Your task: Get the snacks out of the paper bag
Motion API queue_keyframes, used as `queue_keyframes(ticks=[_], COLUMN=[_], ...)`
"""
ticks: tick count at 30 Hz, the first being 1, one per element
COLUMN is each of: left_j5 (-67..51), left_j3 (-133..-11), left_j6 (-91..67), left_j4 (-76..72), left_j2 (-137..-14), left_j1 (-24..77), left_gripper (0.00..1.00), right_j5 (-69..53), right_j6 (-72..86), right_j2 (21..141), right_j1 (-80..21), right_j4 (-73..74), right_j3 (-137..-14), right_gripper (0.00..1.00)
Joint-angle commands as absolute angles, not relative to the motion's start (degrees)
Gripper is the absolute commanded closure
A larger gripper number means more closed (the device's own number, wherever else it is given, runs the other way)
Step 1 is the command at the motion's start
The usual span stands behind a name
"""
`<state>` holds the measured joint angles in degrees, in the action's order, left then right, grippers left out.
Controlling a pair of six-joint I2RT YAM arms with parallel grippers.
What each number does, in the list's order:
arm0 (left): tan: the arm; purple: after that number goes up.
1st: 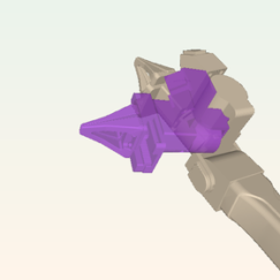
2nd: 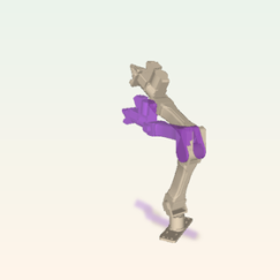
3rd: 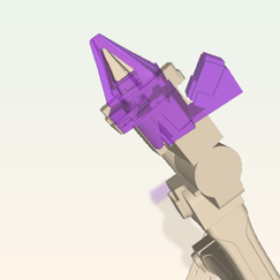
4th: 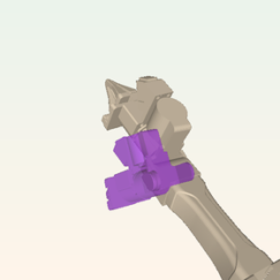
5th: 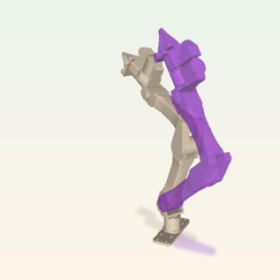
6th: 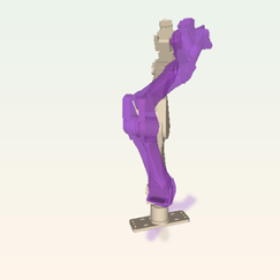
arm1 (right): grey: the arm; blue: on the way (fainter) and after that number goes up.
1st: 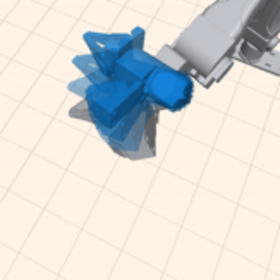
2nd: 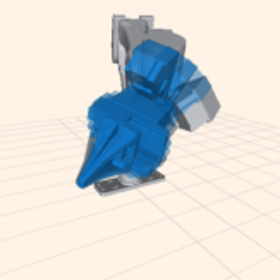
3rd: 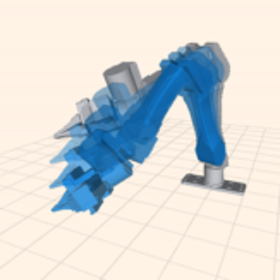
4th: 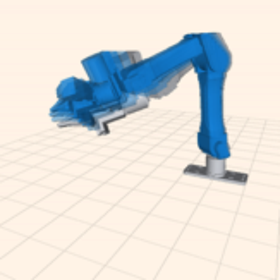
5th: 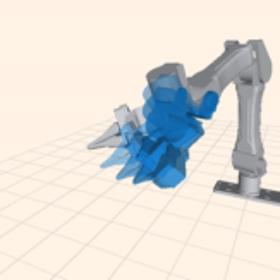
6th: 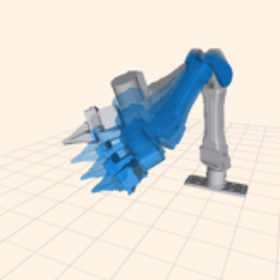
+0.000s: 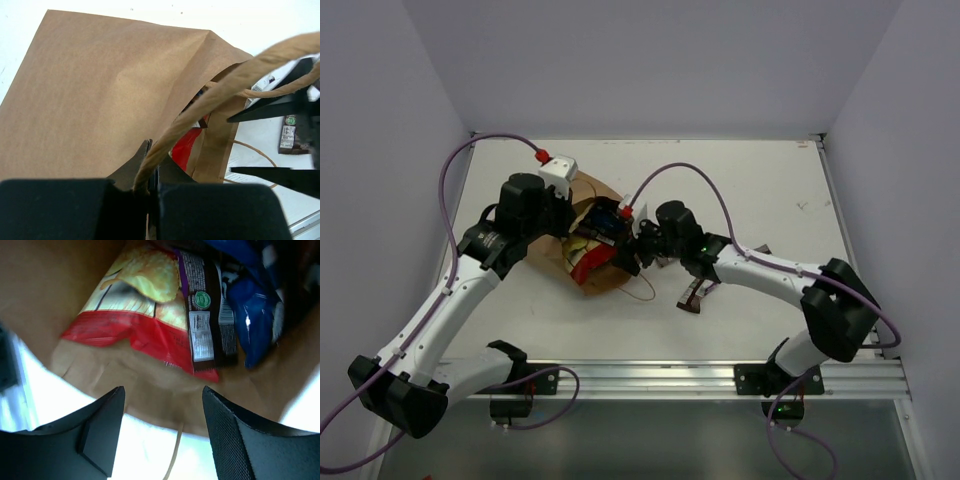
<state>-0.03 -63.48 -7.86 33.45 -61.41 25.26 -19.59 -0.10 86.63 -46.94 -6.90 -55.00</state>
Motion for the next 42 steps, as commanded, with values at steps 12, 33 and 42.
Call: queue_keyframes(ticks=[12,33,42], left_j5=[-2.72,5.44,9.67], left_j3=[-65.39,-65.39,-64.42], left_j6=[-7.21,-6.94,-6.59], left_j4=[34.28,35.6,34.37], left_j2=[-60.29,-61.43,-62.75], left_j1=[25.14,25.05,24.61], left_gripper=[1.0,1.0,1.0], right_j5=[-5.89,-3.79,9.67], right_j6=[-8.87,-6.87,10.53], right_j2=[100.81,82.2,63.99], right_j1=[-48.96,-48.87,-38.35], right_j4=[-11.86,-0.54,10.54], right_j3=[-66.79,-59.6,-48.78], right_gripper=[0.42,1.0,1.0])
